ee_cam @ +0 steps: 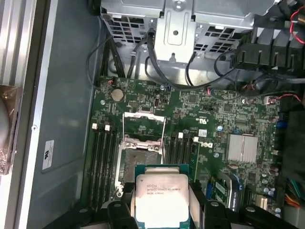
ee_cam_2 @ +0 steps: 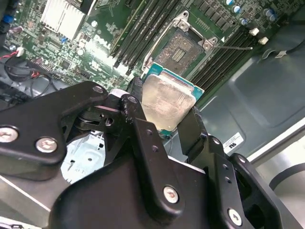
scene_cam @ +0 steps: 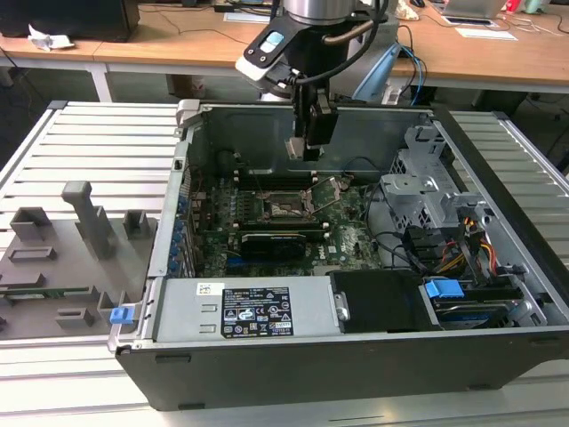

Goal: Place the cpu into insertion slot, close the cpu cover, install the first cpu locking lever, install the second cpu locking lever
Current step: 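Place the cpu into insertion slot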

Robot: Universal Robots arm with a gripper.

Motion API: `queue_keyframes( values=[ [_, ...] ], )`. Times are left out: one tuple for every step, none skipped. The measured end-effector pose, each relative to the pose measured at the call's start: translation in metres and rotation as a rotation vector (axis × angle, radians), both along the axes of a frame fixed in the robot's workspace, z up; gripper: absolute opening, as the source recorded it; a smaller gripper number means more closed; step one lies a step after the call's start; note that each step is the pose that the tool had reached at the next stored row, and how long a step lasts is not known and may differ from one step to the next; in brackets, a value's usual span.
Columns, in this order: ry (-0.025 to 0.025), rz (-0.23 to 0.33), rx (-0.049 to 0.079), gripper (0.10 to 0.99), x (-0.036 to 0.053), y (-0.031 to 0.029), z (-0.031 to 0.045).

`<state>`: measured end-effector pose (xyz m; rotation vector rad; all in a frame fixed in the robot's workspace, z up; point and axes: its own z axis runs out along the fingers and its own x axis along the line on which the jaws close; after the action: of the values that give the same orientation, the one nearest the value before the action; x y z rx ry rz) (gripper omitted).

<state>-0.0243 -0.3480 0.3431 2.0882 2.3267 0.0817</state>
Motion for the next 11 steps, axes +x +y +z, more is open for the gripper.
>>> queue_keyframes(
  values=[
    [0.0012,0.000,0.000,0.537,0.0000,0.0004,-0.0028],
    [0.0020,0.000,0.000,0.537,-0.0001,0.0007,-0.0053],
    [0.0026,0.000,0.000,0.537,-0.0001,0.0007,-0.0070],
    [0.0027,0.000,0.000,0.537,-0.0001,0.0007,-0.0083],
    [0.0028,0.000,0.000,0.537,-0.0001,0.0007,-0.0090],
    [0.0029,0.000,0.000,0.537,-0.0001,0.0007,-0.0098],
    [0.0033,0.000,0.000,0.537,-0.0001,0.0007,-0.0107],
    [0.0033,0.000,0.000,0.537,-0.0001,0.0007,-0.0117],
    [0.0033,0.000,0.000,0.537,-0.0001,0.0007,-0.0126],
    [0.0033,0.000,0.000,0.537,-0.0001,0.0007,-0.0132],
    [0.0033,0.000,0.000,0.537,-0.0001,0.0007,-0.0137]
  ],
)
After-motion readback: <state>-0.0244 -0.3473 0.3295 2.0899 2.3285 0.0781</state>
